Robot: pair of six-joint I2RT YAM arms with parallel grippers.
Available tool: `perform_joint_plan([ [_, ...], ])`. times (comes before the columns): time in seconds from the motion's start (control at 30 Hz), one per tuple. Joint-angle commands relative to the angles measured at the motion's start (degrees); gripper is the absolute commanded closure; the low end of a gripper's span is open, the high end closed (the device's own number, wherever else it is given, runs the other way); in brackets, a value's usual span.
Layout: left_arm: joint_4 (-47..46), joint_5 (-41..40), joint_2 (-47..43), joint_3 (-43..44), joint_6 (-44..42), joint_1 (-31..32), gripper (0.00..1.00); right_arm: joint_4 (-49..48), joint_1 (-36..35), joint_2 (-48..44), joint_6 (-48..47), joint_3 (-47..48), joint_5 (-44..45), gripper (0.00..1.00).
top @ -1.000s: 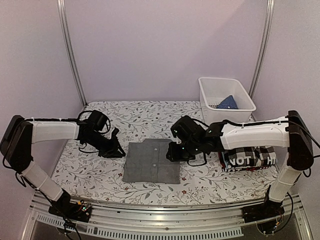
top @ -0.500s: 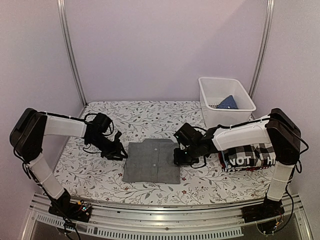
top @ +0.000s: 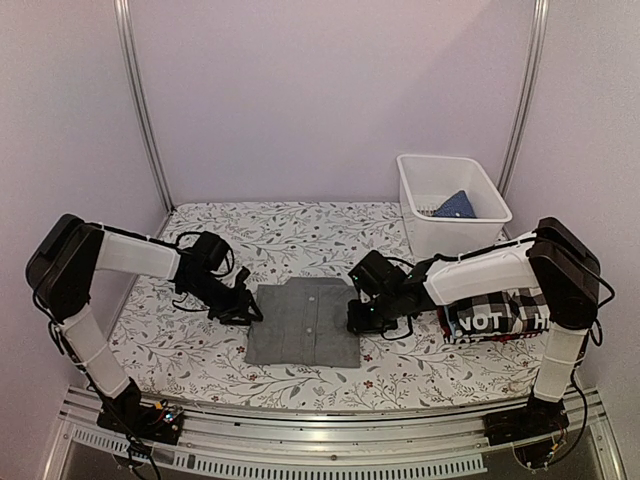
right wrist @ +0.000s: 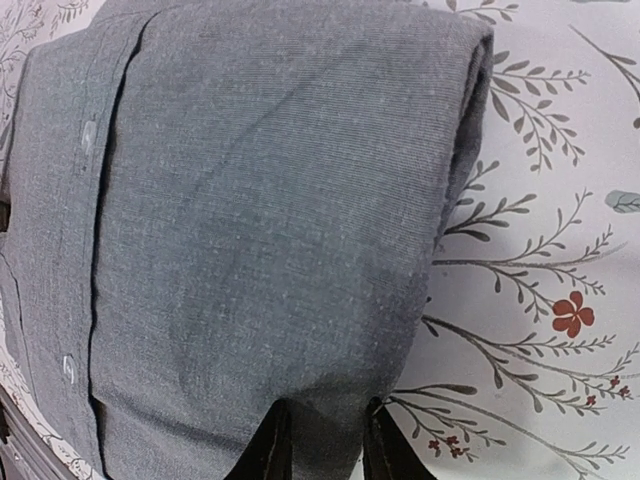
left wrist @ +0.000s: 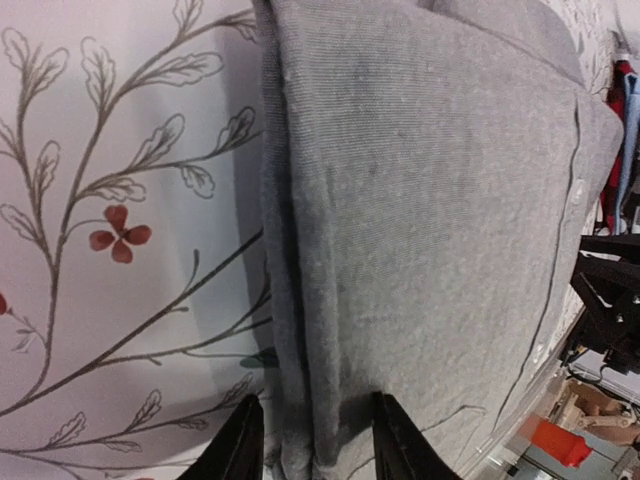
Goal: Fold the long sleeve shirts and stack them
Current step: Pick up the square-folded shirt from the center of the board.
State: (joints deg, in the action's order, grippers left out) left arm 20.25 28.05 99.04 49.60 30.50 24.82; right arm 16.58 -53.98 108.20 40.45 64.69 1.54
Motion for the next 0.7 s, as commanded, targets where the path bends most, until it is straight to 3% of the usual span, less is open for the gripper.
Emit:
perform_joint_plan([
  [0.0, -0.6, -2.0, 3.0, -1.7, 2.1, 2.6, 0.63, -1.9, 0.1, 1.4, 0.0, -1.0, -0.6, 0.76],
  [0.13, -1.5, -2.4, 3.9, -2.2, 3.7, 3.7, 0.7, -2.6, 0.0, 1.5, 0.2, -1.8, -0.8, 0.76],
  [0.3, -2.5, -1.1, 2.3, -1.4, 5.0, 3.7, 0.93, -3.5, 0.1, 1.1, 0.7, -2.2, -0.8, 0.75],
  [0.4, 0.5, -1.9, 0.3, 1.0, 3.9, 3.3, 1.0, -3.9, 0.1, 0.6, 0.7, -1.9, -0.7, 0.75],
  [0.67, 13.5, -5.2, -6.8, 6.8, -4.0, -1.2, 1.0, -2.5, 0.1, -3.0, 0.5, 0.9, 0.1, 0.73],
])
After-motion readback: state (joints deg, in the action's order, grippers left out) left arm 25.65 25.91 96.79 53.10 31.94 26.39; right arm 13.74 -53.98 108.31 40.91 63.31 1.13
